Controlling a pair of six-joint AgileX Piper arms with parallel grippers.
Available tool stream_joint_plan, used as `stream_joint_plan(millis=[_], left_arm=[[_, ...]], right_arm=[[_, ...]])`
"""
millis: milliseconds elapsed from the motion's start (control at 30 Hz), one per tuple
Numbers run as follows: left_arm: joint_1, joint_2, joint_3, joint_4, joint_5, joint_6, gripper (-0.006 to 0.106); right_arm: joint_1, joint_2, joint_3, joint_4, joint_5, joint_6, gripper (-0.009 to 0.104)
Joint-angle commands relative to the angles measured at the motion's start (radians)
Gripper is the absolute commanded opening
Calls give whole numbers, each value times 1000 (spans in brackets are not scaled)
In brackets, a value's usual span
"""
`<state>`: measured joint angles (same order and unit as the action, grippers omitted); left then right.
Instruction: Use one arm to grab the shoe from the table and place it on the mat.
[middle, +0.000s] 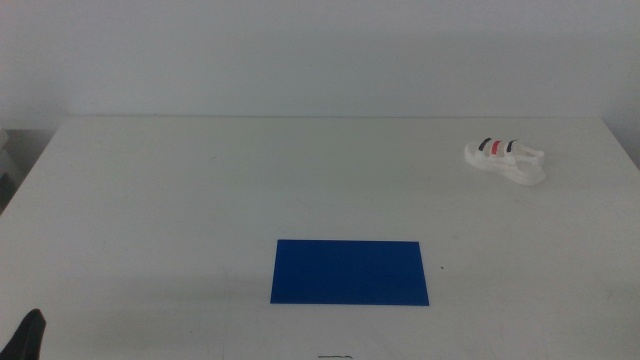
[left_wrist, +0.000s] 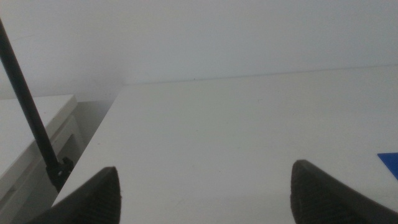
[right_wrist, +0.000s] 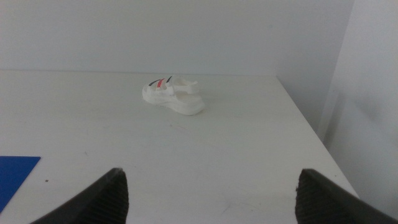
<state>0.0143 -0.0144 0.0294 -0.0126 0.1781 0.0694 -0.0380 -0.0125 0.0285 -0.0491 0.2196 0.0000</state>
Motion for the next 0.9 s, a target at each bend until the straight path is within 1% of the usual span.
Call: stream_joint_plan(millis=[0,333,467,633,700,800,867], left_arm=[[-1,-19,-3,-9,-83,-15,94],[-1,-19,-3,-9,-83,-15,94],[-1,-19,-3,-9,-83,-15,94],[-1,-19,-3,-9,-83,-15,94],[-1,-19,-3,-9,-83,-15,94],[-1,-19,-3,-9,-83,-15,94],[-1,-19,-3,-9,-83,-15,94]], right_arm=[[3,-20,-18,-8,-82,0,71],[3,-19,-19,-8,-110,0,71],[3,135,-128,-8,-110,0,71],[3,417,-303,-12,-108,0,71],[3,526,-372,2,-92,7,71],[3,680,-496,40,-52,9,71],[3,750,-552,40,-49,9,71]])
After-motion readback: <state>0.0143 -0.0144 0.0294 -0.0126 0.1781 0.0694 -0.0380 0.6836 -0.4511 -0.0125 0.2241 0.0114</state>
